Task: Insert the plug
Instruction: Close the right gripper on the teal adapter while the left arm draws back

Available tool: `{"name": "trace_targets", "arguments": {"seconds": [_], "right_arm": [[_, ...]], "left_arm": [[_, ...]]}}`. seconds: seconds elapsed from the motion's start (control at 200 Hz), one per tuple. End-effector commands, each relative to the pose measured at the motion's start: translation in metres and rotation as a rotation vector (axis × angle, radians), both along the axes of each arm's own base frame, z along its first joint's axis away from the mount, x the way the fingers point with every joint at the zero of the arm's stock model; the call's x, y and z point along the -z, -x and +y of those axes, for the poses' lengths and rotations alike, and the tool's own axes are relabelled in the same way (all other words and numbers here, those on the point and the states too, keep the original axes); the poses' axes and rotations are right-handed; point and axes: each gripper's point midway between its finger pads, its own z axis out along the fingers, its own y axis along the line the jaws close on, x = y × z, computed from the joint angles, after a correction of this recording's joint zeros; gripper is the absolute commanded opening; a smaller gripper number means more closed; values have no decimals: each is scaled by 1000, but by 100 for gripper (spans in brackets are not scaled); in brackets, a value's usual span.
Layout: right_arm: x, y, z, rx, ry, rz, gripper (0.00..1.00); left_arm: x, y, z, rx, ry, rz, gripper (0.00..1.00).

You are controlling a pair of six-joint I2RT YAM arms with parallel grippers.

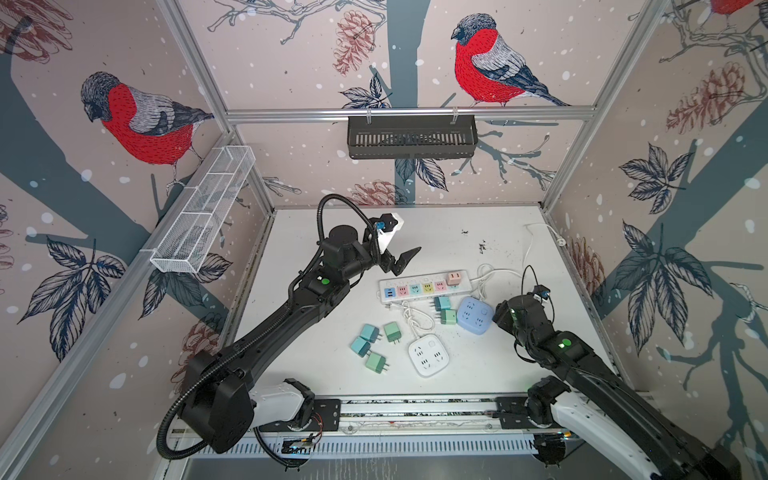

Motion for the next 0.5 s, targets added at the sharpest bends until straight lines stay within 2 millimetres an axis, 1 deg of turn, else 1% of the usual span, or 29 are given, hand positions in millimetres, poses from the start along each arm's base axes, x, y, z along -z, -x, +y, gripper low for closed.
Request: {"name": "trace_targets", "arguments": {"seconds": [0.0, 0.03, 0.09, 0.18, 0.255, 0.285, 0.34, 0.38, 0.435, 0.495], "right_arm": [[10, 6, -10, 55, 17, 31, 77], [13, 6, -10, 64, 2, 33, 77], [19, 7, -7, 64, -25, 32, 78], [22, 6, -9, 83, -20, 34, 79], [27, 9, -13, 100, -5, 61, 79], [27, 9, -13, 101, -2, 67, 79], [28, 10, -15, 105, 4, 68, 79], [28, 10, -17, 110, 14, 62, 79], [26, 10, -21, 117, 35, 52, 79], [26, 11, -25, 126, 46, 42, 77]], "left_arm": [[0, 9, -22, 157, 11, -8, 99], [4, 8, -24, 171, 6, 15, 98], [7, 9, -27, 196, -20, 50, 98], [7, 18, -27, 229, -20, 52, 98], [4, 21, -25, 227, 21, 38, 99], [6, 22, -25, 228, 31, 48, 98], [11, 20, -25, 218, 31, 68, 98], [14, 13, -22, 174, 6, 89, 98], [12, 7, -16, 121, -13, 113, 98], [2, 11, -13, 114, 7, 90, 98]]}}
